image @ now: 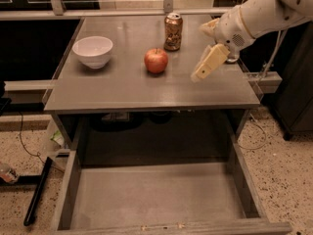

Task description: Place apple into top drawer

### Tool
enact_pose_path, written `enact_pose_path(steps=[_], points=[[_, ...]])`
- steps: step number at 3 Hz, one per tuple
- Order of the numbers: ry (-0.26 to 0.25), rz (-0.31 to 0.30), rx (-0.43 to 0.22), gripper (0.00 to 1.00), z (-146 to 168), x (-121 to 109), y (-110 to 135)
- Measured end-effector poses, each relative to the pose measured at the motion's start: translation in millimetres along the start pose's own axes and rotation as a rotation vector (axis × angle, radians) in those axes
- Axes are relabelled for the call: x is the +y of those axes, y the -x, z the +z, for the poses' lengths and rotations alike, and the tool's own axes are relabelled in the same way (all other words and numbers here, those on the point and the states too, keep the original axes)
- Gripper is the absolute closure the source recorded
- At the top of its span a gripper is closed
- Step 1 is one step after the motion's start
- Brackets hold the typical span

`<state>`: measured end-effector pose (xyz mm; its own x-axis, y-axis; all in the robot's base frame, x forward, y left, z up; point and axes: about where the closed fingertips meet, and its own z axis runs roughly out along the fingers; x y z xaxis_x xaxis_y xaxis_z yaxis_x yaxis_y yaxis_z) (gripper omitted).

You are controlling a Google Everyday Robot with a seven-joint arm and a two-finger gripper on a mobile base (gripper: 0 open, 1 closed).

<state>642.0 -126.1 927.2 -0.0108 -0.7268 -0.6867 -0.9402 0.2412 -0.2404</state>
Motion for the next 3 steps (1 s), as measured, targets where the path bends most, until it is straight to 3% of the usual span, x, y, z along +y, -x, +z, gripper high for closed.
enact_pose_path(steps=[1,3], points=[[0.041,-0.011,-0.073,0.0,44,2,19],[0.091,0.001,-0.21,0.0,87,-1,57]])
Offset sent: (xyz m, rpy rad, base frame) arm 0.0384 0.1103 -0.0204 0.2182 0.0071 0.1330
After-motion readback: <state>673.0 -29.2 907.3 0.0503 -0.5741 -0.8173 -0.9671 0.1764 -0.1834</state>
